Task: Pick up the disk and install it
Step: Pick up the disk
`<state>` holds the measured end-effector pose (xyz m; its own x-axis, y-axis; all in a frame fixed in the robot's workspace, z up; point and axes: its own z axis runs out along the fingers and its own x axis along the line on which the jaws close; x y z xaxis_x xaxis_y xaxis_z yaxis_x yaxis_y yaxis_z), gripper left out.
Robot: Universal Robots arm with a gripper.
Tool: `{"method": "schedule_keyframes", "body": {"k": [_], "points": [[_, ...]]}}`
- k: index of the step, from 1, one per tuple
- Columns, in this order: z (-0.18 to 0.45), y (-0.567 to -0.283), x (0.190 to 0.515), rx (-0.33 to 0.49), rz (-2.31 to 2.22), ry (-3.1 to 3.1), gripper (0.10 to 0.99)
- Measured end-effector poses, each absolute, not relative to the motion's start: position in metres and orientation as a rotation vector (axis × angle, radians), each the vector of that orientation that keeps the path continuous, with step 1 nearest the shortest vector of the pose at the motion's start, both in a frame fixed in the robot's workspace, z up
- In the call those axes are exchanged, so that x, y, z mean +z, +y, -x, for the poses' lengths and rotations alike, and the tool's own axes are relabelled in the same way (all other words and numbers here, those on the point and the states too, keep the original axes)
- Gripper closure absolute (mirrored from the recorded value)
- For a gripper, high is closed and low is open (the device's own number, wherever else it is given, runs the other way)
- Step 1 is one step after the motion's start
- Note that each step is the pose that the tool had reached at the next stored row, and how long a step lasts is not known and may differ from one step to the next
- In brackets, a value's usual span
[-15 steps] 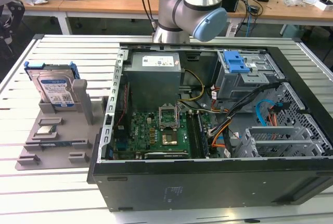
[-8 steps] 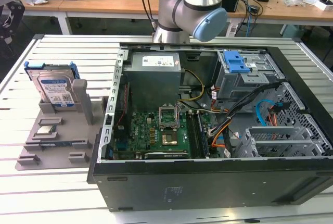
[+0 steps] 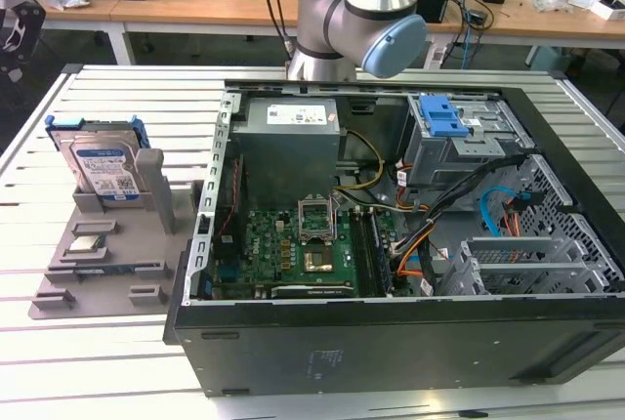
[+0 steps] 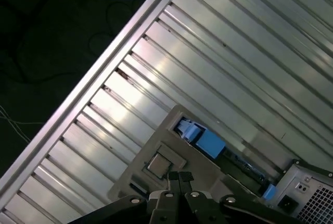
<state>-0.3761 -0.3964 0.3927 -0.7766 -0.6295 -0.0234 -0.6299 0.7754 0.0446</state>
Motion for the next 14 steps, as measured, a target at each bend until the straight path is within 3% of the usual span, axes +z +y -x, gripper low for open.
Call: {"method": "schedule_keyframes", "body": {"k": [14], "points": [[0.3761,-0.3964,0.3927,0.079,1.286,2.862,0.98]]}}
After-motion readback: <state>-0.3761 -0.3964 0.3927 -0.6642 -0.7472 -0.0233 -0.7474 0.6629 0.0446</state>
